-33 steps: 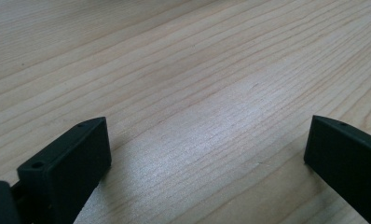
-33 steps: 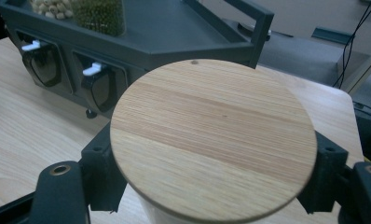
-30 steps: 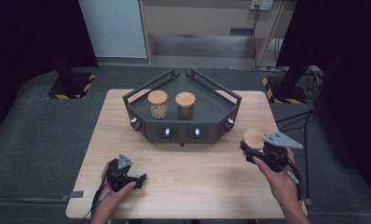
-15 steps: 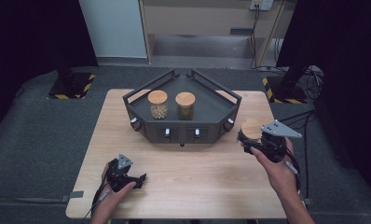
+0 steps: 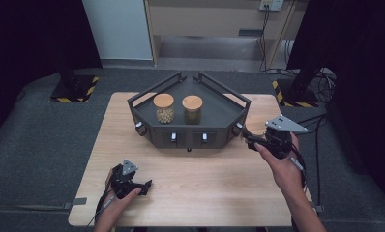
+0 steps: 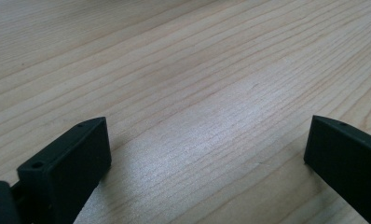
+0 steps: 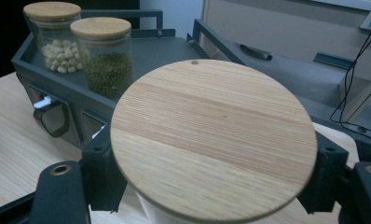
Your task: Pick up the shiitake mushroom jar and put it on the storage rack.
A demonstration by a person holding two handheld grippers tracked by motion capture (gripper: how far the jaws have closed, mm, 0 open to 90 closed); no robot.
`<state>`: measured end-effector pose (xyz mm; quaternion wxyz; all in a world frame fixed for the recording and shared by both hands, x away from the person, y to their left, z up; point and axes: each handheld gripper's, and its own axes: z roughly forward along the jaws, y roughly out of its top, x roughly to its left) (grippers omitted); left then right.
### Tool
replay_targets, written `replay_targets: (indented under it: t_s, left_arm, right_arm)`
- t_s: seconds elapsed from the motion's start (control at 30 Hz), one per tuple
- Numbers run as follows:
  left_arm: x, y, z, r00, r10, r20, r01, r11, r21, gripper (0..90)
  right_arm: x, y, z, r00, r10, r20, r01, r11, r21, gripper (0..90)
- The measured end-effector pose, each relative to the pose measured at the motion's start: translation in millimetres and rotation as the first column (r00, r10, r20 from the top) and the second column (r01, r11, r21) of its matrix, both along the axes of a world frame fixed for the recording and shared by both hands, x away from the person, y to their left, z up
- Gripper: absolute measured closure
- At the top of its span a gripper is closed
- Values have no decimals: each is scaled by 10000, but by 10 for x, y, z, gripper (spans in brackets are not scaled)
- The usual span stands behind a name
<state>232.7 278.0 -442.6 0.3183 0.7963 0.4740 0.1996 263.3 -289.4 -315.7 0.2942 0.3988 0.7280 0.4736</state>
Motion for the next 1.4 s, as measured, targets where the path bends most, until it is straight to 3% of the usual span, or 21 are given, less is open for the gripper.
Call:
replay_targets:
  t_s: [0.8, 1.4]
  left_arm:
    - [-1, -1, 0, 10000, 0, 3, 0, 10000, 5, 0]
    - [0, 2, 0, 10000, -13, 2, 13, 10000, 9, 0]
  right_arm:
    - [293, 237, 134, 9999, 115, -47, -116, 9999, -50, 256]
    - [665, 507, 195, 9997, 174, -143, -174, 9998, 0, 256]
